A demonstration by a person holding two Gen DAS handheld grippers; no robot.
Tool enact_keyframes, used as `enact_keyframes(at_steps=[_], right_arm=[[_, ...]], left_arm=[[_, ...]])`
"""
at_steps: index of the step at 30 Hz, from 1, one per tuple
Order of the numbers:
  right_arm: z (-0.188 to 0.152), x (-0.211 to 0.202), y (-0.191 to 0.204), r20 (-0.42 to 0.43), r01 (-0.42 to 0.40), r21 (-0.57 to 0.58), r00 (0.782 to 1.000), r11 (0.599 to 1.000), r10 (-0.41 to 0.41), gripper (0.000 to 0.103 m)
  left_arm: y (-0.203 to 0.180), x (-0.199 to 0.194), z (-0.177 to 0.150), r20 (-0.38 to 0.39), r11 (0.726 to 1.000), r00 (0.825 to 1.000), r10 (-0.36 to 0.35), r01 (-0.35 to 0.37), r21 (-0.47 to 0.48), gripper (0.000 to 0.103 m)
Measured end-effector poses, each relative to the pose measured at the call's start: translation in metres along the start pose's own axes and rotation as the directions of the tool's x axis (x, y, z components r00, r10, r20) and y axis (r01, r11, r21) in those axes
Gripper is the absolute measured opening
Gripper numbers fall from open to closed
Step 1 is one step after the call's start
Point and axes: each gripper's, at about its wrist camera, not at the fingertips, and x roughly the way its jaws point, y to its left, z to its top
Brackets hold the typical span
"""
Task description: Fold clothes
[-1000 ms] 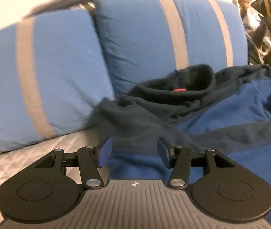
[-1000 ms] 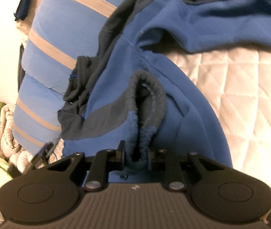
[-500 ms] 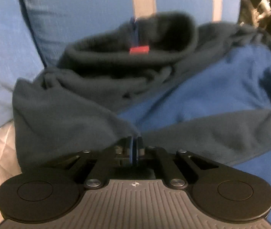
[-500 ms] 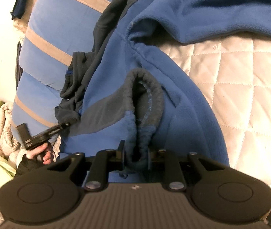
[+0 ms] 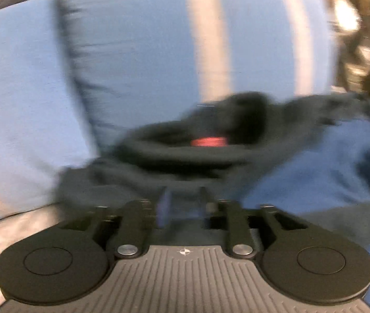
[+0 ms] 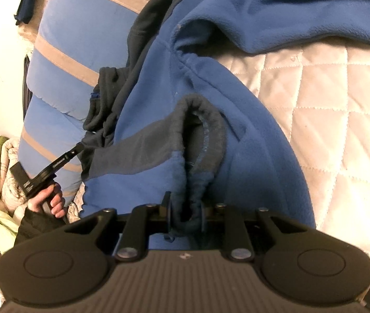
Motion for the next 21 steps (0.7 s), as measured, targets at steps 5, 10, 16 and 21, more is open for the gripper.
enact_keyframes(at_steps=[5,10,16,21], right_arm=[[0.001,-0.001,-0.002,-0.005,-0.011,0.011,1.0,1.0,0.011,0.021],[0.002,0.0,-0.003,-0.008,-0.012,0.006,1.0,1.0,0.012,0.021],[0.002,0.0,-0.003,-0.006,-0.008,-0.005,1.0,1.0,0.008,0.021],[0.002,-0.001,-0.003,-0.002,-0.01,-0.003,1.0,1.0,0.01,0.021]], left_arm=[[-0.061,0.021,0.001,-0.093,0.961,0.983,-0.155,0.172,0.218,0.059],[-0.104,0.06,-0.018,-0.164,0.919,0.986,-0.037,0.098,0.382,0.062],[-0.104,0.052,-0.026,-0.008,0.945,0.991,0.13,-0.122,0.303,0.064],[-0.066,-0.001,-0.04,0.109,0.948,0.972,0.207,-0.227,0.225,0.064]])
